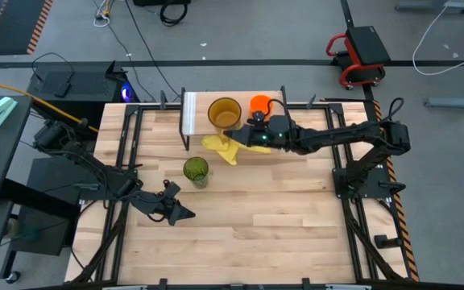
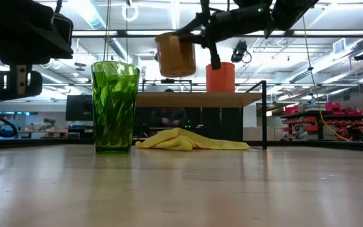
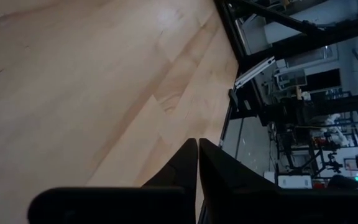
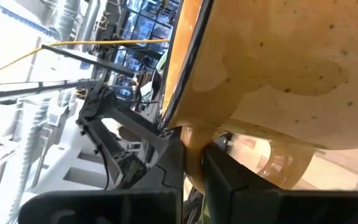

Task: Stack small to large cups/mugs on shelf
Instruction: Put the yellow mug on the shelf

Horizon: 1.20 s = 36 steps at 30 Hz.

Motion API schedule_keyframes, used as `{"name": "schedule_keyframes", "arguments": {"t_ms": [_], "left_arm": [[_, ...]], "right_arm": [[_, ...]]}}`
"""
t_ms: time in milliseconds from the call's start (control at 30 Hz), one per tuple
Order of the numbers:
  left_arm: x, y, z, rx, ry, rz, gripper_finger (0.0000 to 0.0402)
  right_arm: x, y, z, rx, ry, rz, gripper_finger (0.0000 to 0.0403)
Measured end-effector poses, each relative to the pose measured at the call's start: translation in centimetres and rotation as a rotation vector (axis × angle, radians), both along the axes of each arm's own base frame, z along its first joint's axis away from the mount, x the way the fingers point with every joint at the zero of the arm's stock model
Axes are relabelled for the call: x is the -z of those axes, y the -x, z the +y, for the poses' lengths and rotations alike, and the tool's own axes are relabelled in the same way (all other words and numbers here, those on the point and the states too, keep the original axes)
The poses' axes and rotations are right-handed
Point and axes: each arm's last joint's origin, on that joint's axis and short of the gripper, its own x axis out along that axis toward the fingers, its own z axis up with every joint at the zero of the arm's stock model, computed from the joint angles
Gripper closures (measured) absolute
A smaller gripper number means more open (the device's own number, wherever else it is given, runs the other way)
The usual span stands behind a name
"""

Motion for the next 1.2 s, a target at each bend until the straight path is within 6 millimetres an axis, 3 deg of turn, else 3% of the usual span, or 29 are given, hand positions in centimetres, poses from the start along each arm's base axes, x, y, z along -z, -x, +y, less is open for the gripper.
{"name": "schedule_keyframes", "arguments": {"t_ms": [200, 433, 1200], "left_arm": [[0.0, 0.0, 0.0, 0.006, -0.014, -0.002, 0.0388], [0.0, 0.0, 0.0, 0.006, -0.016, 0.0, 0.0383], [0.0, 0.0, 0.0, 0.006, -0.016, 0.001, 0.0379]], "right_arm": [[0.2, 0.2, -0.8, 0.026, -0.038, -0.014, 0.0369], [2.1, 1.1, -0.7, 0.072, -0.089, -0.055, 0.0369], [2.8, 1.9, -3.3, 0.176, -0.134, -0.022, 0.037]]}}
